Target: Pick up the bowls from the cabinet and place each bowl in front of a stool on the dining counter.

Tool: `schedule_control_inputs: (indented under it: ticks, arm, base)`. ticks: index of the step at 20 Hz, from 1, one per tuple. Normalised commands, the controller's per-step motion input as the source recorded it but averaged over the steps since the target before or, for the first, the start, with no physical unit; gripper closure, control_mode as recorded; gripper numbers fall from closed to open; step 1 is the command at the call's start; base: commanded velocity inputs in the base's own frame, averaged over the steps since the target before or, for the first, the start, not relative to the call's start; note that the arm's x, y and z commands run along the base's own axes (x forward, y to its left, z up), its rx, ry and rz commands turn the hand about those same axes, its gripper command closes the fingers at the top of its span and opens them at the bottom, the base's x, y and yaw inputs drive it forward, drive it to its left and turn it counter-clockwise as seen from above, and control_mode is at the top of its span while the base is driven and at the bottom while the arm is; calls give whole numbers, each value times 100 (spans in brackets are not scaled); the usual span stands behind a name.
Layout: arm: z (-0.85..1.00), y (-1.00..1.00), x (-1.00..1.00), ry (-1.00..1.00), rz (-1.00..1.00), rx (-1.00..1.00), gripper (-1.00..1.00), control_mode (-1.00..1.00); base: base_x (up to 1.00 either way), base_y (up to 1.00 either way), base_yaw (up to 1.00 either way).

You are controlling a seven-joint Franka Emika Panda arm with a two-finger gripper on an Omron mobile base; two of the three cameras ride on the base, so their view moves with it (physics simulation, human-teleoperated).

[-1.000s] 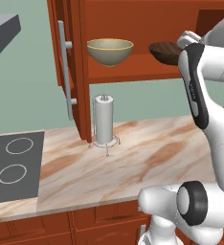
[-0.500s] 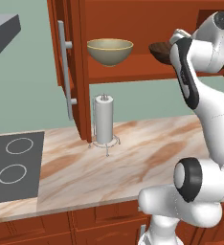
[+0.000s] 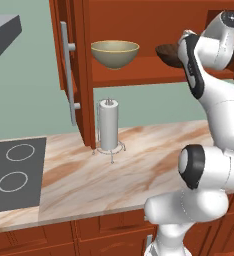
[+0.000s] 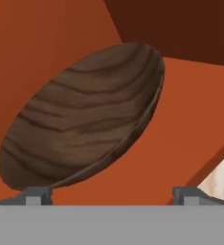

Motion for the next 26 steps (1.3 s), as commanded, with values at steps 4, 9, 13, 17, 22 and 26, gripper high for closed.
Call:
schedule_control_inputs:
  ticks: [4, 9, 13, 17, 22, 26]
  arm:
    - [-16, -15, 45, 5, -1, 0, -100, -100]
    - [-16, -15, 56, 2, -1, 0, -100, -100]
    - [-17, -10, 54, 1, -1, 0, -100, -100]
    - [-21, -3, 42, 2, -2, 0, -100, -100]
    - [-9, 0, 7, 0, -1, 0, 100, -100]
    - [-21, 0, -45, 0, -3, 0, 100, -100]
  base:
    - [0, 0, 0]
    - [0, 0, 0]
    - [0, 0, 0]
    - [0, 0, 0]
    - [0, 0, 0]
    - [0, 0, 0]
